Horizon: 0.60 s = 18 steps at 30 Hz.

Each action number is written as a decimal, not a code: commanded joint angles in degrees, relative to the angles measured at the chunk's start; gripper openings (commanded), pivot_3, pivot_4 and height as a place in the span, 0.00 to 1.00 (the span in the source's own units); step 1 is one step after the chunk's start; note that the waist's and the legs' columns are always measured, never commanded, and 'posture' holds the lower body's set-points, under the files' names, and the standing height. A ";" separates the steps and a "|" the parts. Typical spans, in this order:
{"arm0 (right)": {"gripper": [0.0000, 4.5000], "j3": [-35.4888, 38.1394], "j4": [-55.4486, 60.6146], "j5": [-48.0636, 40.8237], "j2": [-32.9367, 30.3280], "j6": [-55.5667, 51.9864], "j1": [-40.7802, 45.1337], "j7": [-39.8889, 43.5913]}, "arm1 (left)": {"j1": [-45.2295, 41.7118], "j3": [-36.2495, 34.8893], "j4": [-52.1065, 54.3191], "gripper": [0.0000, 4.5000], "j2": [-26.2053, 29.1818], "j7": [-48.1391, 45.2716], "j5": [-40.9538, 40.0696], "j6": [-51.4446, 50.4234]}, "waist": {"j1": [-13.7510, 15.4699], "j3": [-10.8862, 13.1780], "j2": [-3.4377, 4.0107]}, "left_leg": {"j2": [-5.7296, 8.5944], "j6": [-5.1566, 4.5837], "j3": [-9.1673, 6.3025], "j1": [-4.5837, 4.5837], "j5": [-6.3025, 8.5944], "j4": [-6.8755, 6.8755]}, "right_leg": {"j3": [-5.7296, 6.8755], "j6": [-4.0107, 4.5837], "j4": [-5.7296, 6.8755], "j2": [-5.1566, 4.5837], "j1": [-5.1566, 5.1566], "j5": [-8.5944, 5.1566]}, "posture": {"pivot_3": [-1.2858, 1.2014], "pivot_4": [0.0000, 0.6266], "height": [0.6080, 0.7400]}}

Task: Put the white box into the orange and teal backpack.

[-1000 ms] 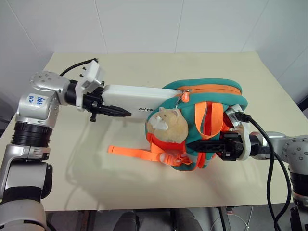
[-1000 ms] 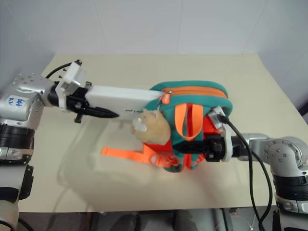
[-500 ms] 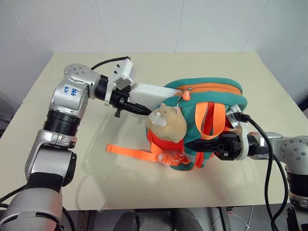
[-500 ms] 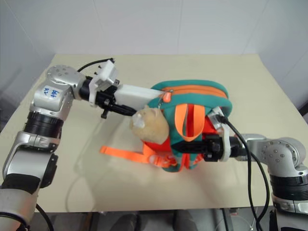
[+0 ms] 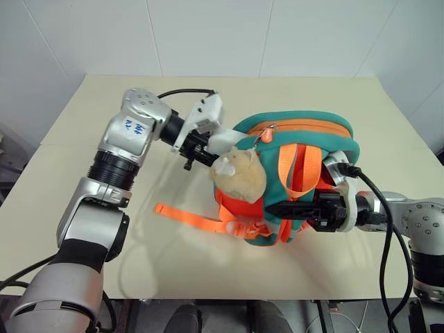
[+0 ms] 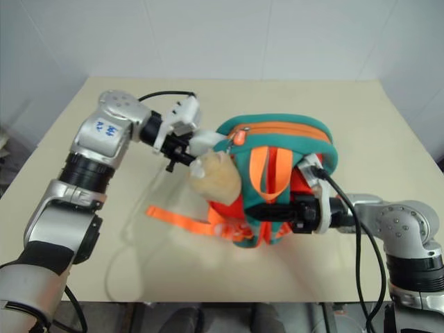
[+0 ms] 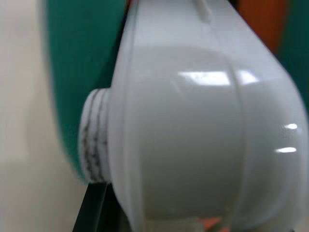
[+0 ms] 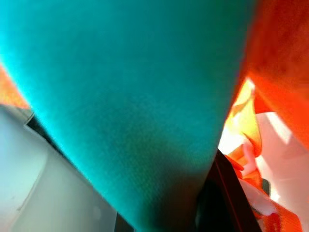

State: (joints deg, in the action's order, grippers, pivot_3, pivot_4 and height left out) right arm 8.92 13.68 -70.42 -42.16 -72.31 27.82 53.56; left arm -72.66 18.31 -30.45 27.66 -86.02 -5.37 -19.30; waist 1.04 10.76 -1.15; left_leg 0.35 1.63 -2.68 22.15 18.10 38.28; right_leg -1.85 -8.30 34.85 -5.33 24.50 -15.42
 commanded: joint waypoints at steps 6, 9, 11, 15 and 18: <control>0.12 -0.81 1.05 0.12 0.46 0.79 -0.14 -0.11 | -2.97 0.17 -1.67 0.29 -7.09 -1.23 -1.78 3.36 | 0.24 0.00 0.00 | 0.00 -0.01 0.00 0.00 0.00 0.00 | 0.00 0.00 0.01 0.01 0.00 0.00 | 0.52 0.24 1.00; 0.12 -0.84 1.25 0.19 0.52 1.17 -0.31 -0.33 | -1.02 -0.40 1.00 0.29 -9.66 -1.10 -3.65 0.06 | 0.36 0.00 0.00 | 0.01 -0.02 0.00 0.03 0.00 0.00 | 0.00 0.00 -0.02 -0.01 0.00 0.00 | 0.52 0.24 1.00; 0.12 -0.63 1.48 0.04 0.55 1.32 -0.66 -0.55 | 0.01 -0.65 2.46 0.29 -10.48 -0.99 -3.92 -1.26 | 0.26 0.00 0.00 | 0.02 -0.03 0.01 0.03 0.01 -0.01 | 0.00 0.00 -0.03 -0.01 0.01 0.00 | 0.52 0.24 1.00; 0.12 -0.37 2.08 -0.29 0.80 1.47 -1.40 -1.16 | 1.40 -2.44 4.05 0.37 -11.17 -0.06 -4.38 -1.64 | 0.32 0.00 0.00 | 0.01 -0.03 0.01 0.02 0.01 -0.03 | 0.01 0.00 -0.03 0.00 0.03 0.00 | 0.52 0.24 1.00; 0.12 -0.11 2.04 -0.47 0.88 1.60 -1.48 -1.50 | 1.72 -4.82 5.40 0.57 -9.82 0.31 -5.48 -2.97 | 0.30 0.00 0.00 | 0.01 -0.03 0.01 0.04 0.01 0.02 | 0.01 0.00 -0.02 -0.02 0.02 0.00 | 0.52 0.24 1.00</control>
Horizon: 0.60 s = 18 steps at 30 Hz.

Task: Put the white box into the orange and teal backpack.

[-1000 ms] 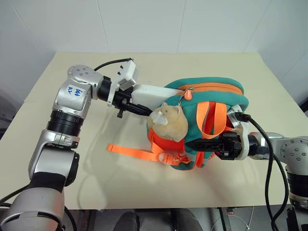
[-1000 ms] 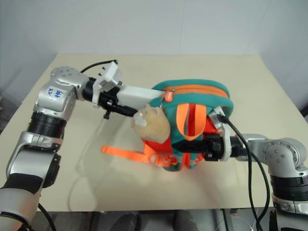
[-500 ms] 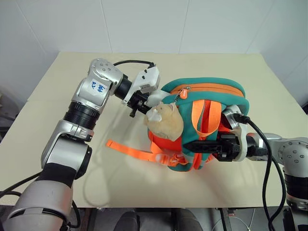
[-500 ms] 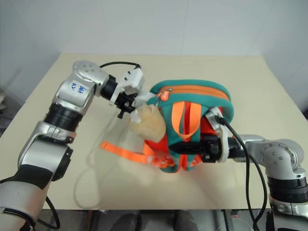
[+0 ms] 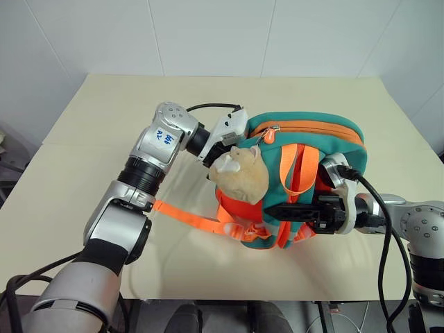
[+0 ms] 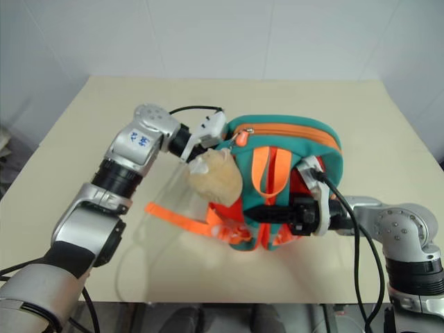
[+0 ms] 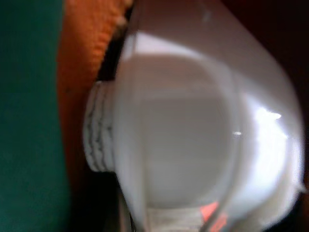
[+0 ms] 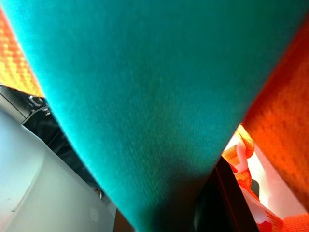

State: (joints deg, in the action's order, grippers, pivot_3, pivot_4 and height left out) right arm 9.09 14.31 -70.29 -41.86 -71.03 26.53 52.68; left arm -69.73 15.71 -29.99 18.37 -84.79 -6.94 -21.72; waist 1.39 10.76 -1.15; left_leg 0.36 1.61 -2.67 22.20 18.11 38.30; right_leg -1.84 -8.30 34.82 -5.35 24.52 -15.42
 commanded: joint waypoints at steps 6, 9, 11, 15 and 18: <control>0.12 -0.38 1.34 -0.31 0.89 0.81 -0.43 -0.81 | -0.84 -6.74 4.84 0.97 6.59 -1.82 -6.04 -0.57 | -1.24 0.00 0.00 | -0.05 0.00 0.03 -0.04 0.00 -0.03 | -0.02 0.00 0.07 0.06 0.04 0.00 | 0.52 0.24 1.00; 0.12 -0.68 1.16 -0.14 1.13 1.09 -0.27 -0.81 | -0.88 -7.66 3.54 0.99 11.30 -3.80 -6.39 0.69 | -1.73 0.00 0.00 | -0.05 -0.01 0.03 -0.08 -0.01 -0.05 | -0.04 0.00 0.11 0.05 0.04 0.00 | 0.52 0.24 1.00; 0.12 -0.85 1.02 -0.08 1.12 1.23 -0.11 -0.76 | -0.29 -8.23 3.43 0.99 14.55 -5.57 -7.16 1.03 | -1.54 0.00 0.00 | -0.05 -0.01 0.02 -0.09 -0.01 -0.04 | -0.04 0.00 0.13 0.04 0.03 0.00 | 0.52 0.24 1.00; 0.12 -1.07 0.51 0.18 0.80 1.41 0.32 -0.45 | 2.11 -9.02 5.23 0.99 21.36 -7.53 -10.43 1.60 | -1.53 0.00 0.00 | -0.02 -0.01 0.01 -0.09 -0.02 -0.01 | -0.04 0.00 0.13 0.00 0.01 0.00 | 0.52 0.24 1.00; 0.12 -1.16 0.28 0.39 0.55 1.45 0.38 -0.17 | 4.09 -10.75 9.37 0.99 24.28 -7.71 -14.95 -0.78 | -1.48 0.00 0.00 | -0.03 -0.01 0.00 -0.08 -0.02 -0.02 | -0.04 0.00 0.15 0.00 0.02 0.00 | 0.52 0.24 1.00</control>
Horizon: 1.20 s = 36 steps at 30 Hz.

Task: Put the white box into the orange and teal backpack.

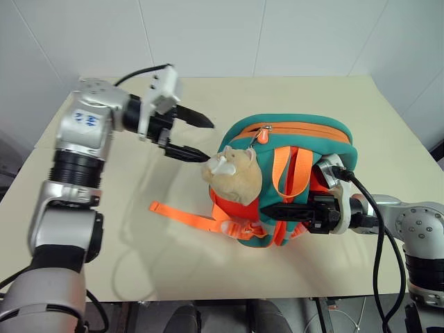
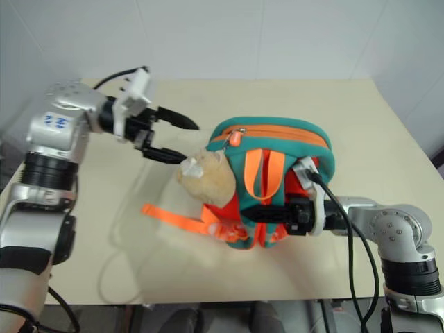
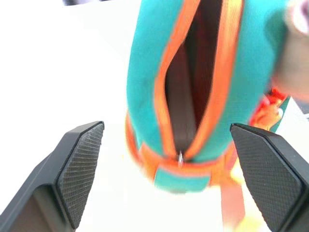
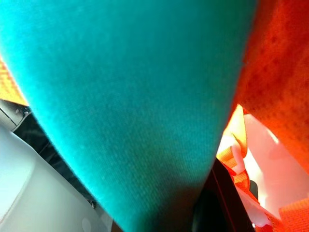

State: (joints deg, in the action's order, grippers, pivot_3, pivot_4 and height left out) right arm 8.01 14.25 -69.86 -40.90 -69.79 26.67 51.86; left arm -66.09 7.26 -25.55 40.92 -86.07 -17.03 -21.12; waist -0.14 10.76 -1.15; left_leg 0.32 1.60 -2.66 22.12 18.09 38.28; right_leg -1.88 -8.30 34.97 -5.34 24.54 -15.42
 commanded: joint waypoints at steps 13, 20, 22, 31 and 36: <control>0.12 -1.52 -1.43 1.92 0.06 0.67 1.45 2.23 | 10.86 -6.43 32.57 0.99 5.90 0.61 -23.49 -22.12 | -0.09 0.00 0.00 | -0.01 -0.03 -0.02 -0.05 -0.04 0.03 | -0.04 0.04 0.12 0.02 -0.02 0.02 | 0.52 0.24 1.00; 0.12 -2.13 -1.80 2.61 0.93 1.13 1.80 2.38 | 11.16 -1.69 34.78 0.99 1.71 5.97 -18.47 -18.28 | 0.00 -0.01 -0.01 | 0.00 -0.04 -0.01 -0.07 -0.05 0.04 | -0.04 0.05 0.11 0.02 -0.05 0.03 | 0.52 0.24 1.00; 0.12 -2.08 -1.72 2.68 1.24 1.11 1.87 2.31 | 10.96 -0.68 34.52 0.99 0.59 6.81 -17.31 -17.31 | 0.01 -0.01 -0.02 | 0.00 -0.03 -0.01 -0.07 -0.06 0.04 | -0.04 0.05 0.11 0.03 -0.06 0.03 | 0.52 0.24 1.00; 0.12 -1.54 -1.36 2.64 2.02 1.07 1.74 1.59 | 9.67 -0.57 33.10 0.72 -2.71 10.22 -15.89 -16.57 | 0.02 -0.01 -0.02 | 0.01 -0.02 0.00 -0.06 -0.07 0.03 | -0.05 0.05 0.09 0.02 -0.05 0.03 | 0.52 0.24 1.00; 0.12 -1.39 -1.28 2.59 2.17 1.07 1.63 1.31 | 9.46 -2.01 32.70 0.40 -1.52 9.86 -16.70 -17.06 | -0.07 -0.01 -0.02 | 0.00 -0.02 0.00 -0.06 -0.07 0.02 | -0.05 0.05 0.09 0.03 -0.04 0.03 | 0.52 0.24 1.00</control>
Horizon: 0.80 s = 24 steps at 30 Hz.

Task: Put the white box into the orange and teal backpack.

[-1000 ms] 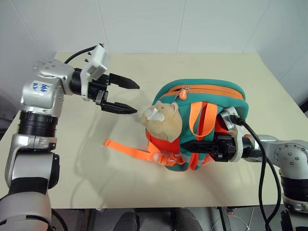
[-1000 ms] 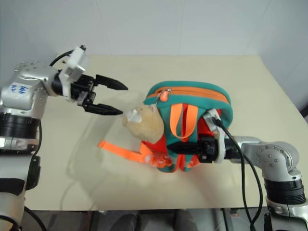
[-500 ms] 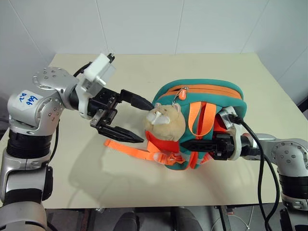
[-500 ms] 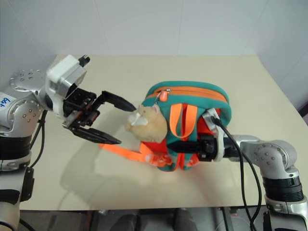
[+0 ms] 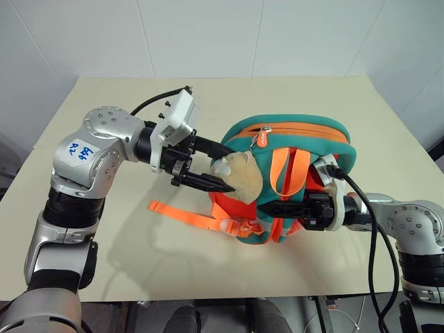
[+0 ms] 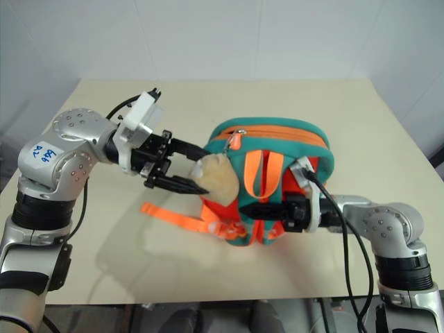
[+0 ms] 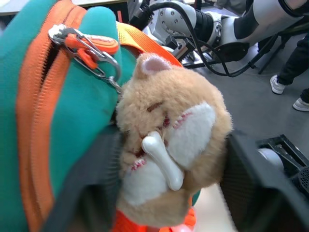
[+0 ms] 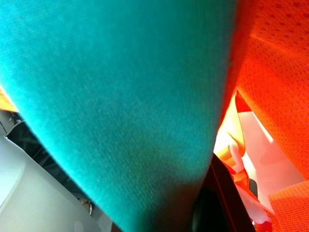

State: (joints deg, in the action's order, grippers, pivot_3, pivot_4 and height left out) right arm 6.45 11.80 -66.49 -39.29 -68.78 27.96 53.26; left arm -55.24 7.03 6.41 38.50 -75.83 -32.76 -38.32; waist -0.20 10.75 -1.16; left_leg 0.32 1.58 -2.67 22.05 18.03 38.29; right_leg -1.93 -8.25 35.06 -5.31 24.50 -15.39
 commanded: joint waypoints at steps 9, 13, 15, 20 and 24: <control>0.12 0.60 1.62 -1.13 0.56 -0.16 -0.12 -0.49 | -5.57 -5.63 -6.97 0.12 5.45 -5.18 -1.30 1.91 | -0.03 0.00 0.00 | 0.00 0.00 0.00 0.00 0.00 0.00 | 0.00 0.00 -0.01 0.01 0.00 0.00 | 0.52 0.24 1.00; 0.12 0.78 1.87 -1.29 -0.17 -0.56 -0.47 -0.20 | -8.99 -4.12 -16.26 0.12 9.93 -9.70 2.71 4.81 | -0.09 0.00 0.00 | 0.00 0.00 0.01 0.00 0.00 0.00 | 0.01 0.00 -0.01 0.02 0.00 0.00 | 0.52 0.24 1.00; 0.12 0.95 1.83 -1.31 -0.42 -0.66 -0.42 -0.11 | -9.62 -3.02 -21.11 0.12 11.72 -11.86 5.32 7.55 | -0.24 0.00 0.00 | 0.00 0.00 0.04 -0.03 0.00 -0.04 | 0.00 0.00 -0.02 0.02 0.00 0.00 | 0.52 0.24 1.00; 0.12 1.63 2.52 -1.89 -0.32 -0.89 -1.00 -0.96 | -8.97 -0.63 -31.39 0.12 12.96 -15.71 8.96 11.49 | -0.04 0.00 0.00 | 0.00 -0.01 0.04 -0.02 0.00 -0.03 | 0.01 0.00 -0.01 0.02 0.00 0.00 | 0.52 0.24 1.00; 0.12 2.16 2.98 -2.44 -0.71 -1.08 -1.56 -1.44 | -8.69 1.73 -39.06 0.12 11.57 -16.24 12.27 16.31 | -0.07 0.00 0.00 | 0.00 -0.01 0.04 -0.01 0.00 -0.04 | 0.01 0.00 -0.02 0.02 0.01 0.00 | 0.52 0.24 1.00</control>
State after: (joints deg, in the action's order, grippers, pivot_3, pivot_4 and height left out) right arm 7.11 13.39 -67.67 -38.99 -69.32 27.08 51.88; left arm -63.93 8.67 -29.61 49.55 -86.09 -22.81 -24.31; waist -0.28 10.75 -1.17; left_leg 0.32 1.56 -2.63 22.04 18.03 38.25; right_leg -1.92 -8.25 35.04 -5.29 24.51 -15.39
